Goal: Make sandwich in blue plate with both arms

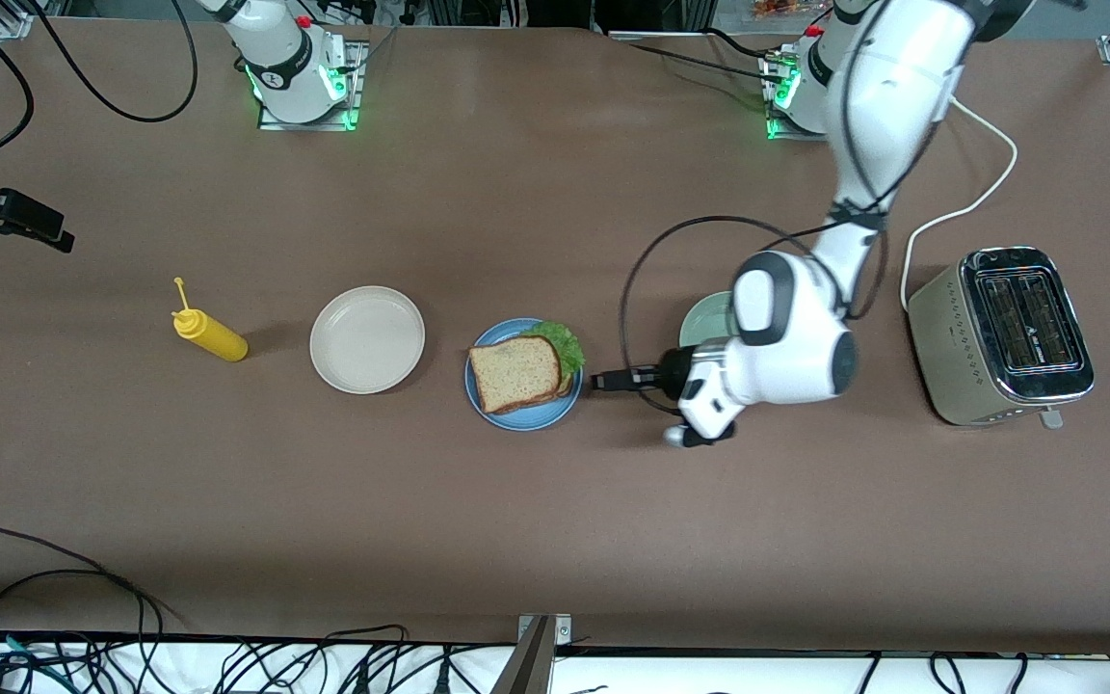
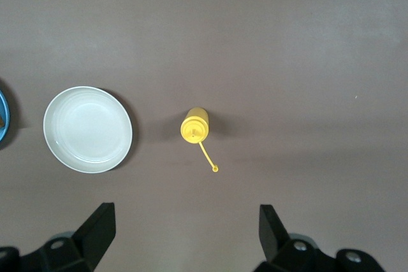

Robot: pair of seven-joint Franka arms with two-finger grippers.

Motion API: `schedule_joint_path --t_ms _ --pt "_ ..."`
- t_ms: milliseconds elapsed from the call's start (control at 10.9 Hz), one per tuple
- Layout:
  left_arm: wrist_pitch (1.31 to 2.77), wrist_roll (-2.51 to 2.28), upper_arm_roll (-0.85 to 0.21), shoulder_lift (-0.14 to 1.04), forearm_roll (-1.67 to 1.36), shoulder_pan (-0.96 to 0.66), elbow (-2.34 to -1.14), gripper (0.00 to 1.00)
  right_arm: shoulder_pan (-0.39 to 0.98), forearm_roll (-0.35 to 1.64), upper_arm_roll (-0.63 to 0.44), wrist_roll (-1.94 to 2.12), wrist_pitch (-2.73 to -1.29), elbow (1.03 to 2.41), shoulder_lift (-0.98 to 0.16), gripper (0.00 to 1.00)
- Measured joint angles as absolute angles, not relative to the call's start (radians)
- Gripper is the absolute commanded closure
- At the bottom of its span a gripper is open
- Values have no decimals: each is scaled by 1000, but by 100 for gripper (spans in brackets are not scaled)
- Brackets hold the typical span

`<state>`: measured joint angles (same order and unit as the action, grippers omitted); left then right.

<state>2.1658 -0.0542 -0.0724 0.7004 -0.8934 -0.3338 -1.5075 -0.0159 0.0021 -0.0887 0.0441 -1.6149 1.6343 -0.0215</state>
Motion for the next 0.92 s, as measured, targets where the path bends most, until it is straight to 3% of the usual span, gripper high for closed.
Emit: schedule_joint_path --t_ms 553,921 --pt "2037 64 47 390 -614 -196 -1702 0 -16 2 -88 44 -1616 1634 -22 0" --pt "1869 135 122 263 -355 -151 -1710 0 -16 2 -88 44 -1617 1634 -22 0"
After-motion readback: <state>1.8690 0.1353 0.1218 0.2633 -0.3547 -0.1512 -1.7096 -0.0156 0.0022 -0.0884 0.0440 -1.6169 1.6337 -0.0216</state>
